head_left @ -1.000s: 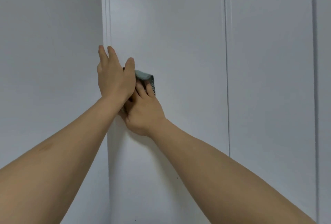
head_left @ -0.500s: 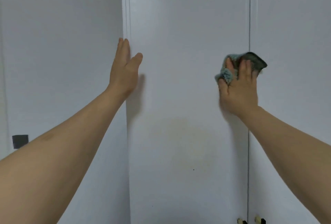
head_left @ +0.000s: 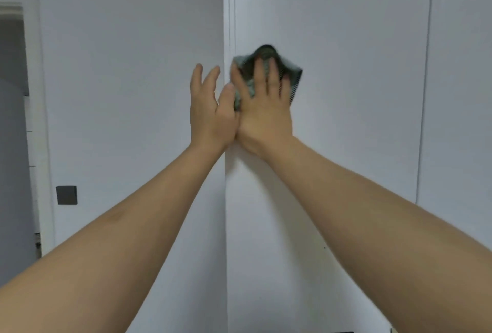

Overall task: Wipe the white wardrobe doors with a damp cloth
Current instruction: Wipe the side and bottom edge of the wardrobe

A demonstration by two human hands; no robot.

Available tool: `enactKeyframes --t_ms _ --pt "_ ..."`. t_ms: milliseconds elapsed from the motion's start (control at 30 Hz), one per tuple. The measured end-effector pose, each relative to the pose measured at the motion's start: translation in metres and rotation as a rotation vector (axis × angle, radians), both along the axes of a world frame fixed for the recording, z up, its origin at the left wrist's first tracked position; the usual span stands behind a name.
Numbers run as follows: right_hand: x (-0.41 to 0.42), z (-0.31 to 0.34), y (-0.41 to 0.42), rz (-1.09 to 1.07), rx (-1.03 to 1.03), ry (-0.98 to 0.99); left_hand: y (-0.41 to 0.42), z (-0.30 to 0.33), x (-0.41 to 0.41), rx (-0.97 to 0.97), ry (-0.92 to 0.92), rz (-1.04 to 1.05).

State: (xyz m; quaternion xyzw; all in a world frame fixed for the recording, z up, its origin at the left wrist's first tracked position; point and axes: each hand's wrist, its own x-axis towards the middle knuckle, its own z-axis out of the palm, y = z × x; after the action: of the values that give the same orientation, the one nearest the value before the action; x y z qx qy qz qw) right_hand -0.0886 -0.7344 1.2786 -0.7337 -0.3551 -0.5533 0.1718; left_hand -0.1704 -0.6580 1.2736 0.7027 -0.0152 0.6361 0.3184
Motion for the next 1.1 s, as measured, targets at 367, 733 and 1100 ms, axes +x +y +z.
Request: enactKeyframes --t_ms 367,733,1100 --pt "0.060 -0.099 -0.094 -0.036 -0.328 -0.231 -0.059 -0.011 0.037 0.057 -0.037 0.230" --pt "0.125 -0.065 -0.207 -0.140 0.054 0.109 -0.063 -0.011 0.026 0.023 0.095 0.336" --pt "0.040 -0.172 -0.090 0.033 0.623 0.493 -0.046 -0.013 0.004 0.084 0.224 0.240"
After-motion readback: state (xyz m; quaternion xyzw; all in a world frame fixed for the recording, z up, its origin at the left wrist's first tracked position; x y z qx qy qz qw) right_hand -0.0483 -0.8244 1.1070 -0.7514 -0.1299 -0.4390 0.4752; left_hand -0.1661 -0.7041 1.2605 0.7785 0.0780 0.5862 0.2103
